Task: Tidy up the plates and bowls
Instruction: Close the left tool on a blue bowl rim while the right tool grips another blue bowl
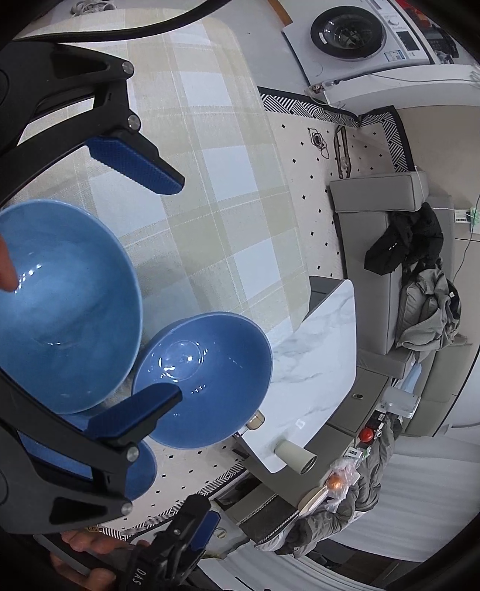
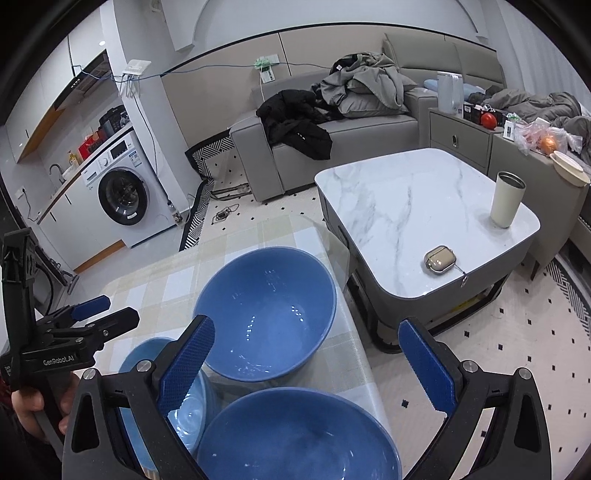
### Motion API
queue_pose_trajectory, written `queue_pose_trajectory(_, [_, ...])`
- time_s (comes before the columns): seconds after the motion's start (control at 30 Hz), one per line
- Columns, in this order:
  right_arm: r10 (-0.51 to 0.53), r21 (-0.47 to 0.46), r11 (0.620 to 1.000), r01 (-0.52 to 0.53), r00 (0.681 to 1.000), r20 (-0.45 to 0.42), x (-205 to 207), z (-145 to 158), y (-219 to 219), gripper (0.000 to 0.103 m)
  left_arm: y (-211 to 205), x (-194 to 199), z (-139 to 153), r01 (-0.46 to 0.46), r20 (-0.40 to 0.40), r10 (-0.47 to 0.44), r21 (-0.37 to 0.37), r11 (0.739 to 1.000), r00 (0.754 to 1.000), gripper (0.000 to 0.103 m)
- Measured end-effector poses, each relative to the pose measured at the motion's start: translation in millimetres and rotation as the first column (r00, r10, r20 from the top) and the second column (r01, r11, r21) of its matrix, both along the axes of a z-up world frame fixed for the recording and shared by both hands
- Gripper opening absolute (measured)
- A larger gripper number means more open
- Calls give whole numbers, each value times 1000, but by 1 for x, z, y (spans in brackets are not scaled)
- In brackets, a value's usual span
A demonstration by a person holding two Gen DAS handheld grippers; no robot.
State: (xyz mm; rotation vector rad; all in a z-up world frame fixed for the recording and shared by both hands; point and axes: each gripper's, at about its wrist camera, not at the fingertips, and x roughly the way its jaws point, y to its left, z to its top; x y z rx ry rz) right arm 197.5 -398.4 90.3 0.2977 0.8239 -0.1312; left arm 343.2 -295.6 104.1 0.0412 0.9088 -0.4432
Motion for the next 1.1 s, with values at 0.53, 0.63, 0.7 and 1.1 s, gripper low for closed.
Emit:
queue_pose_trajectory(0.53, [18,31,999,-15,994,-106,41,-52,-15,81,-37,43,-49,19,-69,-16,48,999,998,93])
queue_pose_trajectory(0.63, [32,36,999,-28,992,-126,45,-59,-16,74,-42,49,-56,19,-81,-14,56,998,997,90])
queue_pose_trajectory(0.7, [42,41,998,-37,989,-139,49,-65,-16,71,-44,52,-62,23,-96,-18,55,998,995,88])
queue_pose_trajectory(1.1, [65,51,997,-58,983,-169,55,-80,-17,58,-54,61,-85,41,-140,-30,74,996,990,73])
